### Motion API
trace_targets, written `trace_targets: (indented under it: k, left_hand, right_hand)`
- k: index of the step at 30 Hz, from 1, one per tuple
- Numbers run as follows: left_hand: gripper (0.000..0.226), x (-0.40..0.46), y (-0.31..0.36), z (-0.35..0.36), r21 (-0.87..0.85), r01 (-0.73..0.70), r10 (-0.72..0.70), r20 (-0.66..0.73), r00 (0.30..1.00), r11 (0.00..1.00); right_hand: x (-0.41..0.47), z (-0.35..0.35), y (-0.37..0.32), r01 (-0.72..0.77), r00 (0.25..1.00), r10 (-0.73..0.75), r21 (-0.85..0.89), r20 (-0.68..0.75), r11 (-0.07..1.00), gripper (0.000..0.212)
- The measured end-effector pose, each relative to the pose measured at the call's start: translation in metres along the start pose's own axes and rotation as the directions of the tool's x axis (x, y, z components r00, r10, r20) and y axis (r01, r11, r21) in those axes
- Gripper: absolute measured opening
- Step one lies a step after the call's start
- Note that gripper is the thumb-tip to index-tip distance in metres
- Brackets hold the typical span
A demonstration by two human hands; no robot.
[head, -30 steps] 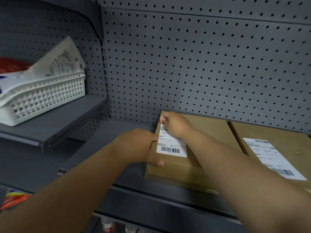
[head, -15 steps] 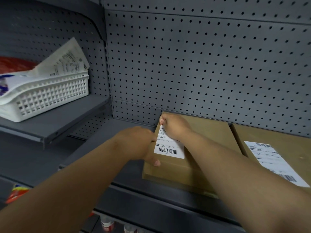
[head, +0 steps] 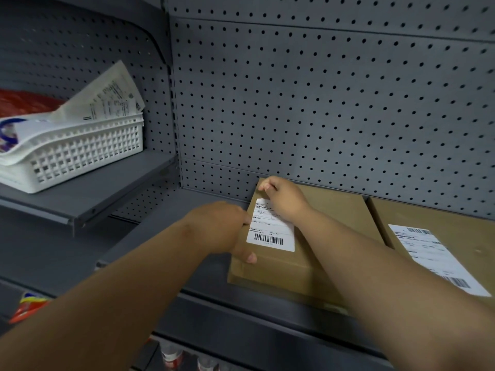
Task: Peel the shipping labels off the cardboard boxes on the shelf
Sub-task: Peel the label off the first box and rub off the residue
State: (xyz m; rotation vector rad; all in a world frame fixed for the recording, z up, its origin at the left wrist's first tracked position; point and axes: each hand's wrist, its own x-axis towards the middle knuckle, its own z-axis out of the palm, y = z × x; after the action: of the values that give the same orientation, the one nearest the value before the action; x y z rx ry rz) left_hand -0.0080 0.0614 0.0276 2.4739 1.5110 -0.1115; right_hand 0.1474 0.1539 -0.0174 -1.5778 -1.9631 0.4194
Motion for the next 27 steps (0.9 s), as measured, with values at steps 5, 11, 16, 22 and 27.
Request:
trace_targets:
  k: [5,11,16,22,27]
  left_hand:
    - [0.063,0.001,-0.001,0.001,0.011,0.015,-0.015,0.003,1.000,1.000]
    - [0.066,0.001,-0.001,0.003,0.018,0.031,-0.031,0.005,1.000,0.999]
    - [0.068,0.000,-0.001,0.002,0.005,0.043,-0.043,0.009,0.999,0.999]
    - [0.072,0.003,-0.001,0.003,0.043,0.051,-0.052,0.015,0.999,0.998]
    - [0.069,0.002,-0.003,0.005,0.024,0.042,-0.043,0.012,0.999,0.999]
  right_hand:
    - [-0.006,-0.001,-0.005,0.216,0.973,-0.183,-0.286,0.139,0.934,0.029]
    - [-0.003,-0.007,-0.010,0.205,0.978,-0.171,-0.368,0.122,0.907,0.019]
    - [-0.008,-0.006,-0.012,0.277,0.960,-0.231,-0.443,0.156,0.853,0.012]
    - [-0.027,-0.028,0.000,0.192,0.980,-0.161,-0.318,0.121,0.929,0.012]
    - [-0.023,-0.019,-0.011,0.139,0.986,-0.117,-0.204,0.120,0.969,0.021]
